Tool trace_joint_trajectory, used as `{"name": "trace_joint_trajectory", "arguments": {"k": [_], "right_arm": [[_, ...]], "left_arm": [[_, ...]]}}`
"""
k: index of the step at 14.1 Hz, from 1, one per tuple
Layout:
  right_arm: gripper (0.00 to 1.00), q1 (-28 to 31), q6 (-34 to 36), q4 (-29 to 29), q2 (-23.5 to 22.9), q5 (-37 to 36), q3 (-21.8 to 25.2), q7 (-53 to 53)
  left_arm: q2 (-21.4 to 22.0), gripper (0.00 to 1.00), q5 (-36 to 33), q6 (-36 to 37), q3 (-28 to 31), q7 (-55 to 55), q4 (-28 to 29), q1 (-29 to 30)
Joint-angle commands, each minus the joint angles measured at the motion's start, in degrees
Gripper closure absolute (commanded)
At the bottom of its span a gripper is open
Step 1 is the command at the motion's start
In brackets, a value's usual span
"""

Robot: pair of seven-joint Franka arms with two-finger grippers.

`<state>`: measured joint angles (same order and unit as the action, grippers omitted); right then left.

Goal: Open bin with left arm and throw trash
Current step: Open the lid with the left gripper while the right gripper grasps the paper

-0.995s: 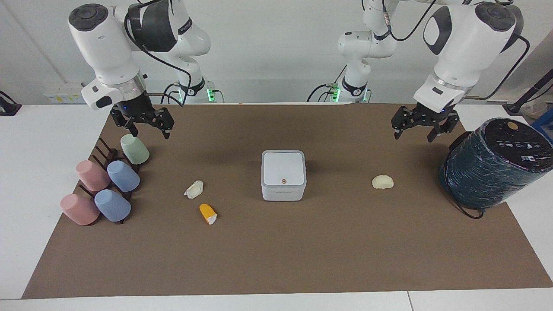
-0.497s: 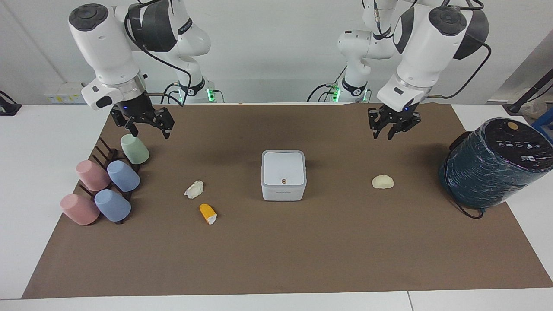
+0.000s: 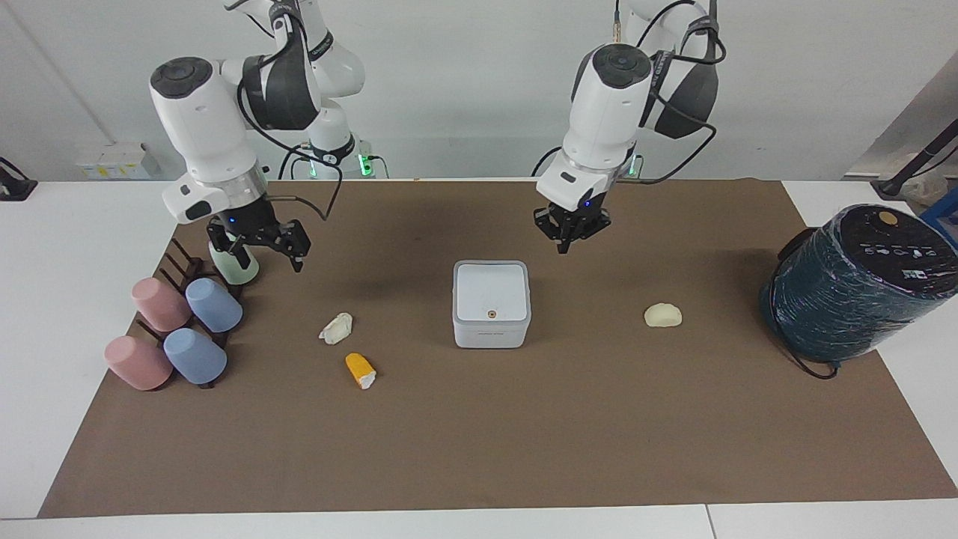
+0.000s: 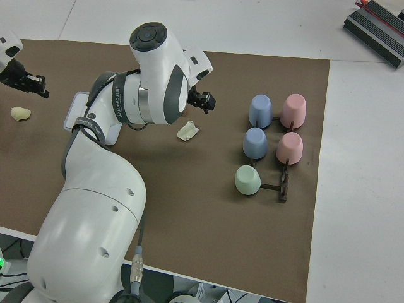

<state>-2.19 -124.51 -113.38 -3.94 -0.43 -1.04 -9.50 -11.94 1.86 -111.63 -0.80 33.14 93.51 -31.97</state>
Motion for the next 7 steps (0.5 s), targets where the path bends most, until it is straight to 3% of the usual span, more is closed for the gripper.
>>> {"name": "trace_joint_trajectory", "arguments": {"k": [1,7], "right_arm": [[0.00,-0.4,-7.0,-0.3,-5.4,-0.3,-0.2,0.1],[0.00,-3.1,-18.2,-3.9,-11.1,-0.3,-0.1,-0.6]], "left_arm": [[-1.3,1.00,2.2,-4.1,0.9,1.6,0.1,-1.5],[-8.6,1.00,2.3,-12.9,1.0,4.6,-1.0,-3.9]]}}
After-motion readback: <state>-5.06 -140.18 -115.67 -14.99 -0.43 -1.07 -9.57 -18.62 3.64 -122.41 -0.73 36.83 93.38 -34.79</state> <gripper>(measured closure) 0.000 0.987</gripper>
